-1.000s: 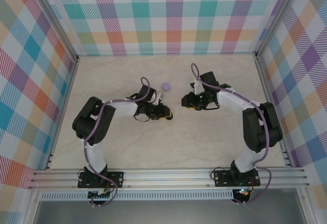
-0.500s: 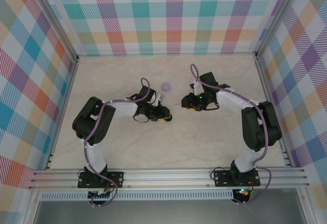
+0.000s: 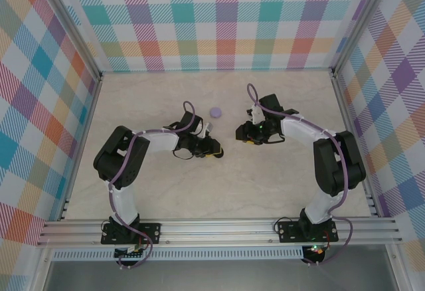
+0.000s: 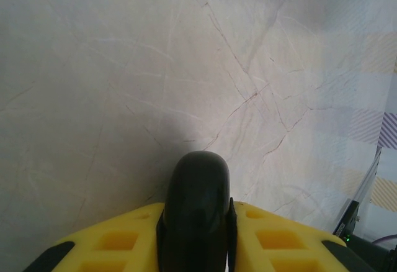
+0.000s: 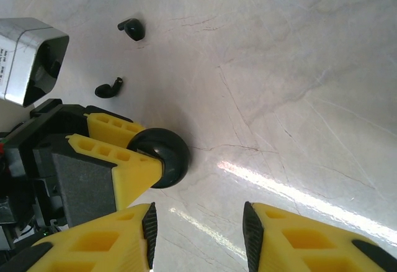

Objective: Insert wireless bluetooth earbuds into charging case

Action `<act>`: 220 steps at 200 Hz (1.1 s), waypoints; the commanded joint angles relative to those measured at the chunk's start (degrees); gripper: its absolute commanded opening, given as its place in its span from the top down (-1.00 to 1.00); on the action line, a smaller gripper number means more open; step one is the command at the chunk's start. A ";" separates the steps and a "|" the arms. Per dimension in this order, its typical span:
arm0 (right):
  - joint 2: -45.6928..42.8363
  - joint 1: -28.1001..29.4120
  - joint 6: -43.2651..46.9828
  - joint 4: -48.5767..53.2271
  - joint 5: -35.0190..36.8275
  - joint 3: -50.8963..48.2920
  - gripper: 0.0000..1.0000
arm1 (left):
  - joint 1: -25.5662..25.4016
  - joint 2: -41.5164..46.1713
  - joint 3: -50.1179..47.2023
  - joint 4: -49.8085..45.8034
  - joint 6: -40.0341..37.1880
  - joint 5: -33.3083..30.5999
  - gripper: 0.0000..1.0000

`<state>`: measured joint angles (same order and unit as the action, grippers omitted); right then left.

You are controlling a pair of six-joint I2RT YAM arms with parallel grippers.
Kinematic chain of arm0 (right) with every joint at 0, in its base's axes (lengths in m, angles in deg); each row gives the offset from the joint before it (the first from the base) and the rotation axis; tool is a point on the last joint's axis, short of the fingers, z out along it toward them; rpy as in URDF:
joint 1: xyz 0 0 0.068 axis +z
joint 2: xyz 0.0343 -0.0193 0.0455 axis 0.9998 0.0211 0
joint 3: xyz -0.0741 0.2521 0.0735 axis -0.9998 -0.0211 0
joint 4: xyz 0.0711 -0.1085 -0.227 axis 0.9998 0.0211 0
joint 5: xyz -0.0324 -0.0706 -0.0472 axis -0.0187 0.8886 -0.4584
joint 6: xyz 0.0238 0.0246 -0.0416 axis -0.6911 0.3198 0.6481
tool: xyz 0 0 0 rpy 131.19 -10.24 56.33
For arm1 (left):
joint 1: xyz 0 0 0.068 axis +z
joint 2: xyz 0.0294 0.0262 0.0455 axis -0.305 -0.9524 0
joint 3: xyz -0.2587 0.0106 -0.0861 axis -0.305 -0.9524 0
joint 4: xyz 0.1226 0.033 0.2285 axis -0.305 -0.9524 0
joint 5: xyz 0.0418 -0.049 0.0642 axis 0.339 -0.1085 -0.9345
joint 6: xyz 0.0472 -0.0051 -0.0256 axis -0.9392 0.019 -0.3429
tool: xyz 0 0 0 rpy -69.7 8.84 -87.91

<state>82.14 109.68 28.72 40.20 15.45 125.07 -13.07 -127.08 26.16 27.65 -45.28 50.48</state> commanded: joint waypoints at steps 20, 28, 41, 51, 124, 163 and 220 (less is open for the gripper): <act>0.52 0.12 1.13 0.74 -1.68 0.87 0.13 | 0.42 2.09 -0.06 -1.84 -0.90 -0.30 0.59; 0.38 0.12 1.26 0.41 -2.22 0.85 0.13 | 0.42 2.44 -0.05 -1.49 -0.85 0.09 0.61; -0.25 0.08 1.54 -0.64 -3.25 0.43 0.13 | 0.42 3.45 0.08 -1.11 -0.89 0.45 0.61; -0.97 0.08 1.85 -1.20 -3.99 0.17 0.13 | 0.46 4.62 0.30 -0.91 -1.21 0.99 0.62; -11.27 0.12 9.45 -5.65 -18.94 -0.29 0.01 | 1.03 15.98 3.89 -1.72 -9.16 9.17 0.62; -14.66 0.12 14.14 -3.24 -24.18 1.44 -0.12 | 1.21 19.98 5.70 -1.94 -12.31 15.28 0.64; -15.77 0.10 16.26 -2.30 -29.07 2.43 -0.12 | 1.21 24.05 6.10 -2.59 -13.59 17.77 0.67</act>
<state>67.72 109.68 42.05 37.36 -8.18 125.62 -12.35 -105.88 30.75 25.91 -56.79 65.28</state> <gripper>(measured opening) 0.562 0.229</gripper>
